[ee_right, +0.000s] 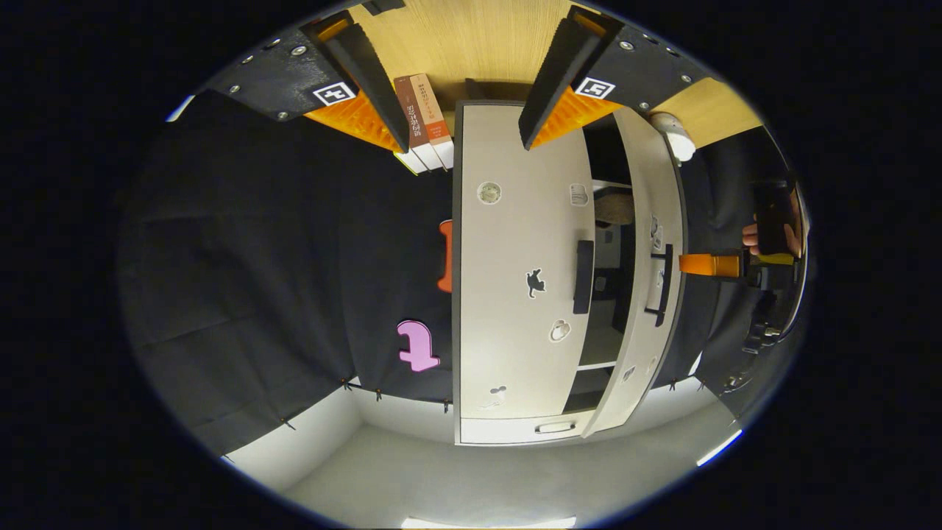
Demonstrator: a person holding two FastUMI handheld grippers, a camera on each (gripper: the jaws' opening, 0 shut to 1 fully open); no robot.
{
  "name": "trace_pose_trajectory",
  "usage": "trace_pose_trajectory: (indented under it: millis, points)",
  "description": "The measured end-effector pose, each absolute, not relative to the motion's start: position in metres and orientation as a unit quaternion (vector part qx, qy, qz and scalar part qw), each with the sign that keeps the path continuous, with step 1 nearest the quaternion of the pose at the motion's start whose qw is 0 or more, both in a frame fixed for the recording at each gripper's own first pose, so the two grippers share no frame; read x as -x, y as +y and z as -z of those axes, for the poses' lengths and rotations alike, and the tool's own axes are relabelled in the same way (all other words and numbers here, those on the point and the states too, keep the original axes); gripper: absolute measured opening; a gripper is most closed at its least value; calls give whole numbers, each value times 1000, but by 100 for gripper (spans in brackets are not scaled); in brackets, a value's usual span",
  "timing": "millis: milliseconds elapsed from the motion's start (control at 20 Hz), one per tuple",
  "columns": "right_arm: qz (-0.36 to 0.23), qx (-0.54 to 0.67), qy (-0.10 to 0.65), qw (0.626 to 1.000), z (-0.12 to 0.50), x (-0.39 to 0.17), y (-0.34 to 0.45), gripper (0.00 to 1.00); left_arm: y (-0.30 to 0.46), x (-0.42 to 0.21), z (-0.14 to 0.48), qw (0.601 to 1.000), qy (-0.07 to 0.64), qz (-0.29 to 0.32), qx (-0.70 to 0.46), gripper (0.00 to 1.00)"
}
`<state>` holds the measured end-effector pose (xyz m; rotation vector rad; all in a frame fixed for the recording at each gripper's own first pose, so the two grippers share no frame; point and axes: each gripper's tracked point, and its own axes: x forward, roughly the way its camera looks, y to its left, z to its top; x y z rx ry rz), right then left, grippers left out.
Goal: Grab one shoe with the right hand and put it into the shoe cabinet, grab the other shoe with the left hand and put it into the shoe cabinet; then close the right door with the right hand and the left door with the left hand.
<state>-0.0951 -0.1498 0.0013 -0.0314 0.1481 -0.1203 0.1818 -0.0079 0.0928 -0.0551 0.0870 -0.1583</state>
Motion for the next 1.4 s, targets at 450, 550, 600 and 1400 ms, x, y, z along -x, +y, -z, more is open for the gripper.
trace_pose_trajectory:
  millis: [450, 550, 600, 1400]
  points:
    - [91, 13, 73, 993, -2, 103, -176, 93, -16, -211, -86, 996, 40, 73, 19, 97]
    - [95, 13, 73, 993, -1, 102, -179, 93, -19, -218, -84, 997, 41, 71, 7, 96]
    - [97, 12, 72, 993, -2, 103, -181, 93, -20, -221, -84, 997, 42, 70, 3, 96]
    - [110, 12, 73, 991, 0, 99, -195, 93, -33, -263, -77, 996, 41, 73, 5, 96]
